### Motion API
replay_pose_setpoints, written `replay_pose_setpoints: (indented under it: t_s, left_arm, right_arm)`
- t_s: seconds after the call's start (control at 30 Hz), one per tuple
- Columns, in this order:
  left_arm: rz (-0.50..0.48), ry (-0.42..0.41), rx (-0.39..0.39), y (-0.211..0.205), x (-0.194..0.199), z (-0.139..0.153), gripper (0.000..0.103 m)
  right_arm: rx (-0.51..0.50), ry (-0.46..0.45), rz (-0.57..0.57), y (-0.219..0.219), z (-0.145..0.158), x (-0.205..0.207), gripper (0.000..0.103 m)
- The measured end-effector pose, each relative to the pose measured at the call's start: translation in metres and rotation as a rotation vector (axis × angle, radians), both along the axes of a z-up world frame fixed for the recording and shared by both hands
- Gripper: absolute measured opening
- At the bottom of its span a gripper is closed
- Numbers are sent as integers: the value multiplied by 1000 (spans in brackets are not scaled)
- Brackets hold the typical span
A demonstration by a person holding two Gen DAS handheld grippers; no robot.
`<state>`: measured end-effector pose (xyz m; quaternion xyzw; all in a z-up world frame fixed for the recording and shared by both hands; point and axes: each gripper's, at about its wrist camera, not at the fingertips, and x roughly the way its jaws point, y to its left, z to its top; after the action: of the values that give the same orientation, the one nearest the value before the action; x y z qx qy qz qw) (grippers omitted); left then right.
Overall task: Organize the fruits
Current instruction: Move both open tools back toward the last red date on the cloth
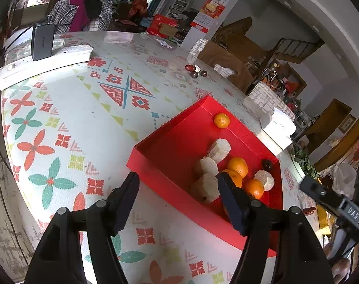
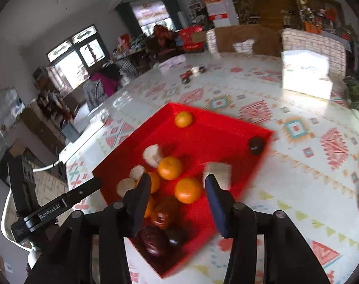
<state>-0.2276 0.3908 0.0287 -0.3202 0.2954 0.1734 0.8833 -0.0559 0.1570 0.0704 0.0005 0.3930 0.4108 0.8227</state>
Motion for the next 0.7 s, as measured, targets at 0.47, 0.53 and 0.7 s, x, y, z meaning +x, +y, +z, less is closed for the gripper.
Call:
replay_pose_setpoints:
  t_s: [0.47, 0.53, 0.7]
  left_arm:
    - [-74, 13, 63, -38, 18, 15, 69]
    - [-96, 7, 84, -46, 22, 20, 69]
    - [-149, -5, 163, -69, 35, 36, 69]
  right_arm:
    - [25, 54, -370, -167, -8, 60, 68]
    - [13, 61, -389, -178, -11, 67, 68]
    - [-40, 41, -370, -198, -13, 73, 68]
